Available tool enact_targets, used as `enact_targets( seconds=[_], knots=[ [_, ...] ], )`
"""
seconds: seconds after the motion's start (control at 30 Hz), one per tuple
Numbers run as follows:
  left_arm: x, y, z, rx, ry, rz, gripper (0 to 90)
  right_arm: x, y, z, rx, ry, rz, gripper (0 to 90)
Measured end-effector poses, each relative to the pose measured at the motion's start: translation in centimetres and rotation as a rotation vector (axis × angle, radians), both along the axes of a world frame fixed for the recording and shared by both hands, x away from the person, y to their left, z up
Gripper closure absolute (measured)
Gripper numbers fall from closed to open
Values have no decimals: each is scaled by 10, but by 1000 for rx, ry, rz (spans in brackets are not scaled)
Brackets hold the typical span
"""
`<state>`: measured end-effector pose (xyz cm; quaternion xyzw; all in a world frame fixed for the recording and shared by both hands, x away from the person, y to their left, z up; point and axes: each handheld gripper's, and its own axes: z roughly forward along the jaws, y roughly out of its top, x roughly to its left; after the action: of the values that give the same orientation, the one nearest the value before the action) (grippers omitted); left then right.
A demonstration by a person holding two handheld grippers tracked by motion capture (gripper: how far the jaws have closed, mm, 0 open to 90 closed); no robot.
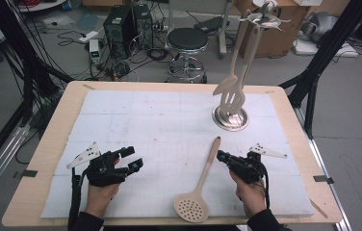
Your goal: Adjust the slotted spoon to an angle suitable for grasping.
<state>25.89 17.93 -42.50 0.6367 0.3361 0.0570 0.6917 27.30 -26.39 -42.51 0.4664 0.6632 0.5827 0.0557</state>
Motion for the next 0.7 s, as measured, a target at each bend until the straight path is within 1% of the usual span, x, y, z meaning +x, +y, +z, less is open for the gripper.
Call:
enact_targets(
  seconds=[0.1, 0.23, 0.3, 0.33, 0.37, 0.43, 0.47, 0.6, 0.63, 0.67, 0.7],
  knots=[
    [0, 0, 0, -3, 0, 1, 295, 1, 0, -11, -7, 22, -4, 896],
    [-1, 0, 0, -7, -6, 0, 295, 0, 1, -21, -12, 43, -10, 895],
    [0, 0, 0, -12, -2, 0, 294, 0, 2, -26, -16, 52, -12, 895],
    [0, 1, 0, -5, 0, -1, 295, 0, 2, -28, -18, 57, -14, 895],
    [0, 0, 0, -5, 0, -1, 294, 0, 2, -29, -24, 65, -14, 895],
    [0, 0, 0, -10, -1, -4, 295, 1, 3, -29, -30, 63, -14, 896],
    [-1, -1, 0, -9, -2, -4, 295, 1, 3, -29, -35, 73, -16, 896],
    [-1, 0, 0, -8, -3, -4, 294, 2, 6, -29, -69, 81, -22, 896],
    [0, 0, -1, -6, -2, -5, 294, 2, 9, -30, -93, 88, -17, 895],
    [0, 0, -1, -5, 1, -6, 294, 2, 10, -29, -107, 89, -7, 896],
    [0, -1, -1, -5, 3, -7, 294, 2, 11, -30, -114, 104, -4, 896]
  ],
)
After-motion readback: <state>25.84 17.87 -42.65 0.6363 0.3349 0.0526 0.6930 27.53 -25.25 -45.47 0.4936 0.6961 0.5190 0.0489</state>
